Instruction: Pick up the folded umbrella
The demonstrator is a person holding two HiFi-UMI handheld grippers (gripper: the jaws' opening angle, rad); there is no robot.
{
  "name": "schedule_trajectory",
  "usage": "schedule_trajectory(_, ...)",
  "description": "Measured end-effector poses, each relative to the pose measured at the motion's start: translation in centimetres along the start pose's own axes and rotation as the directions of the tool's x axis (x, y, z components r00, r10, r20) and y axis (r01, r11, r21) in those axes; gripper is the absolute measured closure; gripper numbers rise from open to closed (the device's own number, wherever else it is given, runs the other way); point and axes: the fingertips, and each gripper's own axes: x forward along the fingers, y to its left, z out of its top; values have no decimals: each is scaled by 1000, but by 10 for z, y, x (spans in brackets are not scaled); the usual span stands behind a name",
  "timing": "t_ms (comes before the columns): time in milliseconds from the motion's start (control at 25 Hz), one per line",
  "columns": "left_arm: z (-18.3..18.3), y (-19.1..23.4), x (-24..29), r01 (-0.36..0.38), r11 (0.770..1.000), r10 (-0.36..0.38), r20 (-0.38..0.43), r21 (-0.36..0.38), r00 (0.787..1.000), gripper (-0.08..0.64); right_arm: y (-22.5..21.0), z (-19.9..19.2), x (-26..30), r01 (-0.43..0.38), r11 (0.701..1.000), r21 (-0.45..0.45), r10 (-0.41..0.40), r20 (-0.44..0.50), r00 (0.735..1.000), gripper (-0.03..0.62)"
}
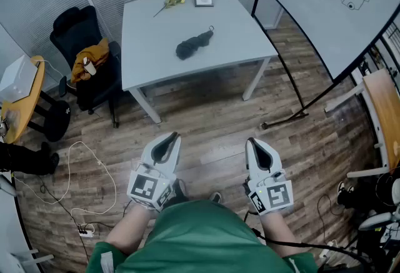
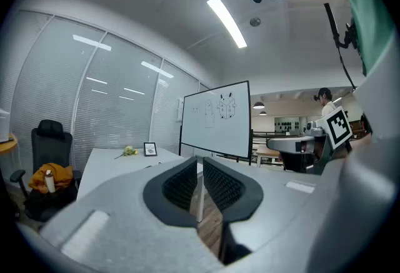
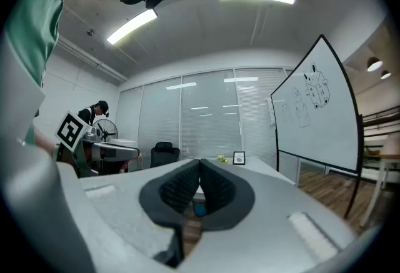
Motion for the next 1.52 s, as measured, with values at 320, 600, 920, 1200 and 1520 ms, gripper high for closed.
schedule_trajectory(320, -2, 15, 5, 16, 1000, -16, 5, 1, 1000, 522, 2, -8, 10, 26, 1000, 4, -26, -12, 1000, 589)
schedule_trajectory(600, 17, 57, -1, 17, 1000, -18, 52, 13, 998, 522, 10, 11, 32, 77, 997, 0, -77, 33, 996, 589)
schedule_trajectory(920, 28, 113, -12, 26, 1000, -26, 92, -2, 995, 522, 19, 27, 59, 172, 985, -17, -171, 55, 984, 589)
schedule_trajectory(1200, 19, 158, -15, 33, 999, -30, 89, -24, 996, 522, 30, 26, 73, 240, 970, -27, -239, 34, 970, 589)
schedule_trajectory(1520, 25, 181, 26, 6, 1000, -6, 102, 2, 995, 522, -3, 18, 106, 246, 969, -23, -245, 27, 969, 589)
